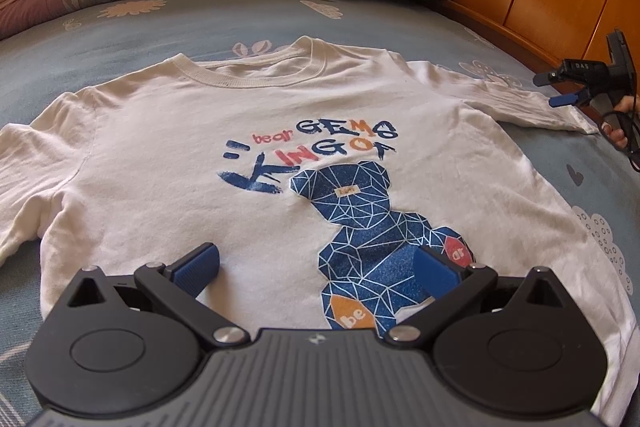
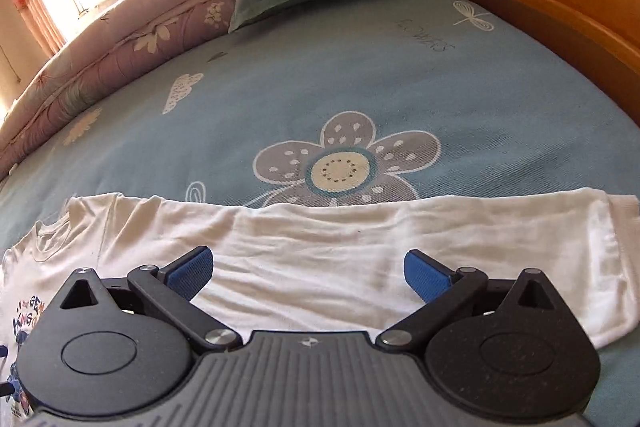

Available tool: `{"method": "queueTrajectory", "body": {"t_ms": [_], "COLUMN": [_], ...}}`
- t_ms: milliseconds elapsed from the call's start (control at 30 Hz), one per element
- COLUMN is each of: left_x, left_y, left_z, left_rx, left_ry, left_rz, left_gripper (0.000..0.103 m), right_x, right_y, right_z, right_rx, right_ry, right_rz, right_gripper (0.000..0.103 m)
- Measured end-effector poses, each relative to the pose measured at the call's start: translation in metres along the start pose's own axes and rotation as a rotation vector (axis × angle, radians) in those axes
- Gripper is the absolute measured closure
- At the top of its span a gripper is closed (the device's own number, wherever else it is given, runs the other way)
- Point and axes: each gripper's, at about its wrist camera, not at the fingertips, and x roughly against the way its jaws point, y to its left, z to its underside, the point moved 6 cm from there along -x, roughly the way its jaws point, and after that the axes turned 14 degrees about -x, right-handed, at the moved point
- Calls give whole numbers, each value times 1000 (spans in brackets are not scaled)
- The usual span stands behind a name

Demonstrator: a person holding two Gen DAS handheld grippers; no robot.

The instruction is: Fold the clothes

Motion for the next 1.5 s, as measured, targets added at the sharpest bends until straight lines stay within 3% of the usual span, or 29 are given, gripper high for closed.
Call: {"method": "queueTrajectory", "body": {"t_ms": [100,233,400,500,600,733,933,1033,1233,1333,1500], "left_x": [0,1,1,0,0,1,0,-1,-2,-3,-1], "left_y": [-1,1,3,2,2,3,2,1,-2,-4,-3], "left_z": [0,0,0,0,0,0,0,-1,1,2,1], "left_rx": [-14,4,21,18,17,22,15,11,-17,-42,-45], "left_ry": [1,-3,-4,-3,-3,-6,-11,-10,-21,-17,-8], "left_rz": [-2,6,11,9,7,11,5,-1,-22,-33,-29], "left_gripper": [1,1,1,1,1,1,1,1,1,1,1], "right_x": [-10,22,46,44,39,46,30,11,-40,-58,-28], "right_y": [-11,-27,-82,-115,-131,-131,-40,20,130,148,133], "right_z": [-6,-22,-36,-34,-28,-34,-16,8,63,82,83], "right_rx": [-9,-53,-129,-221,-220,-234,-48,83,241,294,284], "right_ry": [-21,-106,-178,-165,-175,-219,-106,-46,98,103,61], "right_rz": [36,53,241,240,245,398,247,220,63,105,152], "right_gripper": [0,0,0,0,0,0,0,0,0,0,0]}}
